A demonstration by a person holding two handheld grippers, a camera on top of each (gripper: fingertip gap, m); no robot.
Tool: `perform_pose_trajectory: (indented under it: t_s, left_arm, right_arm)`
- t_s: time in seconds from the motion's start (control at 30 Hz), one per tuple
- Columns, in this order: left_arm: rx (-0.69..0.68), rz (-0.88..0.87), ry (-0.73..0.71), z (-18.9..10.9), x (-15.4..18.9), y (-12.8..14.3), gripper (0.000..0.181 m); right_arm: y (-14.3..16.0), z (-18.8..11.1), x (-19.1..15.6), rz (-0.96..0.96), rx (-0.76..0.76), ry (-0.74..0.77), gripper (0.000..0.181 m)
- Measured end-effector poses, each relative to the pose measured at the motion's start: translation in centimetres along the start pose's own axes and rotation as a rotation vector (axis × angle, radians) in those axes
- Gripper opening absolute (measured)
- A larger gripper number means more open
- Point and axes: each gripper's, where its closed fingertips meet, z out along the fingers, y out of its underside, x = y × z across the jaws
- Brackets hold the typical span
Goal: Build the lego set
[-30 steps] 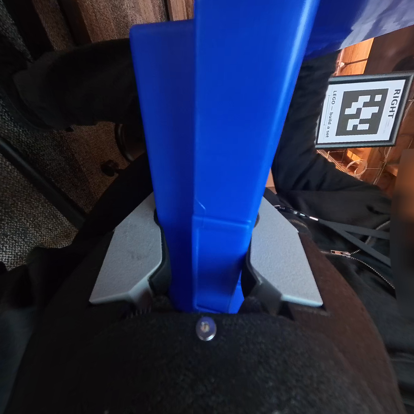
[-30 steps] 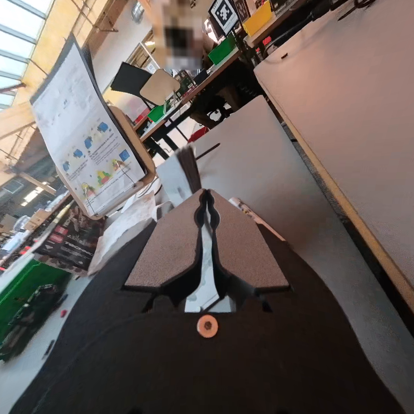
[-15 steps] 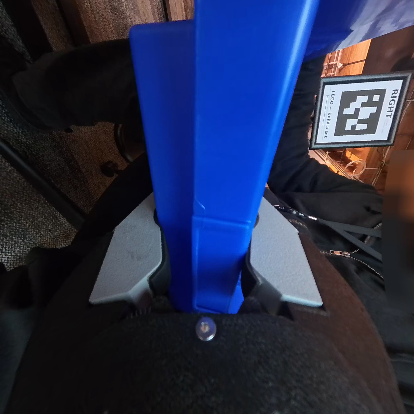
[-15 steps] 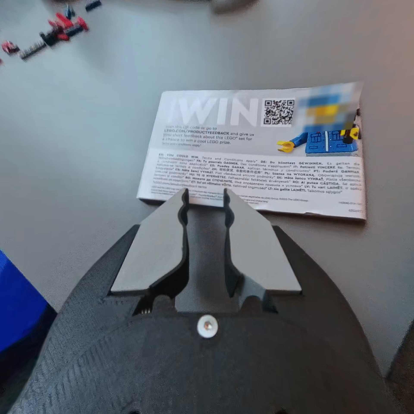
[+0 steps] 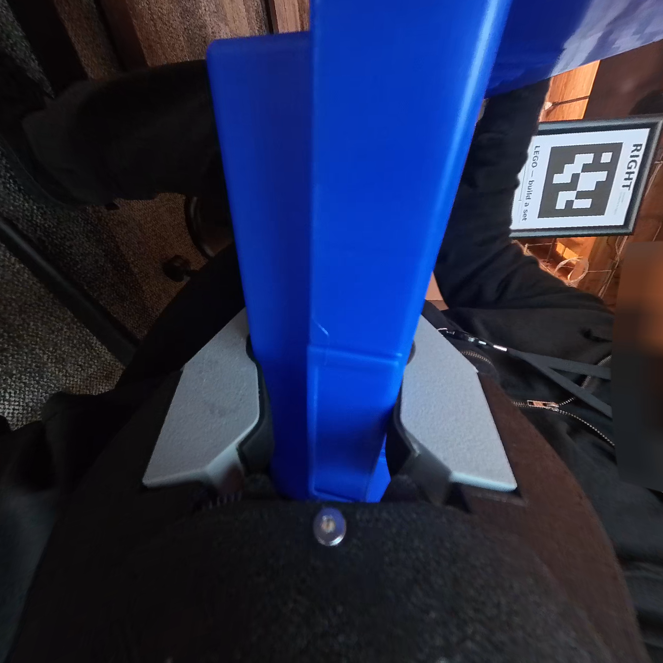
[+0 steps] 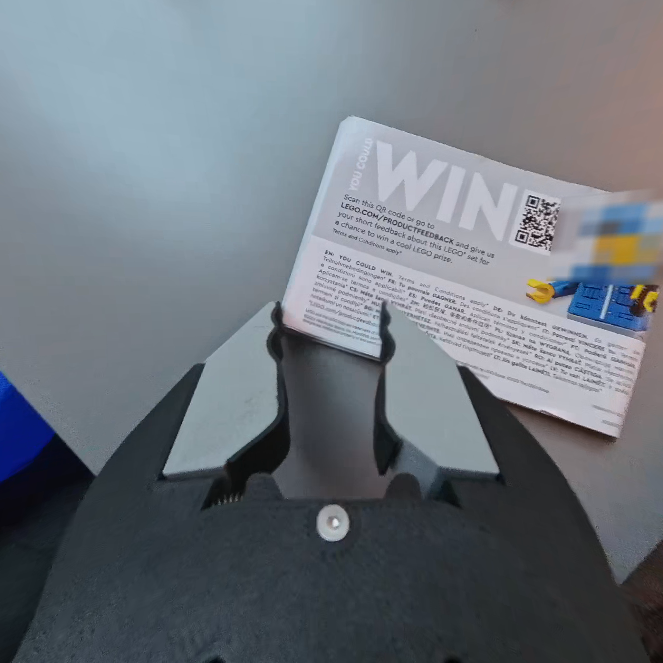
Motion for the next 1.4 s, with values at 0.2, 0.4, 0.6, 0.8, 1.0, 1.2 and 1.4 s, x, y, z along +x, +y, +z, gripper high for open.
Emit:
perform_pose_trajectory:
  t_s: [0.2, 0.4, 0.6, 0.8, 1.0, 1.2, 1.4]
  left_arm:
    - [-0.004, 0.002, 0.003, 0.1, 0.0, -0.1, 0.076]
    - [-0.002, 0.0, 0.006, 0.0, 0.0, 0.0, 0.076]
    - [0.0, 0.0, 0.007, -0.1, 0.0, 0.0, 0.076]
    - [0.003, 0.008, 0.001, -0.3, 0.0, 0.1, 0.076]
    - [0.012, 0.002, -0.013, -0.7, -0.3, 0.1, 0.076]
    - [0.009, 0.001, -0.009, -0.7, -0.3, 0.4, 0.076]
    - [0.021, -0.017, -0.012, -1.1, -0.7, 0.9, 0.076]
  right_arm:
    - [-3.5, -1.4, 0.6, 0.062, 0.068, -0.07, 0.0]
    - [-6.1, -2.0, -3.7, 0.098, -0.009, -0.398, 0.029]
    - [-5.8, -2.3, 8.7, 0.333, 0.05, -0.085, 0.08]
    - [-2.1, -2.4, 8.5, -0.104, -0.174, -0.325, 0.081]
    - [-3.1, -0.8, 13.9, -0.186, -0.316, -0.171, 0.083]
    - [-4.0, 1.7, 15.3, -0.351, -0.311, -0.191, 0.057]
    - [-3.5, 2.7, 14.9, -0.401, -0.323, -0.28, 0.034]
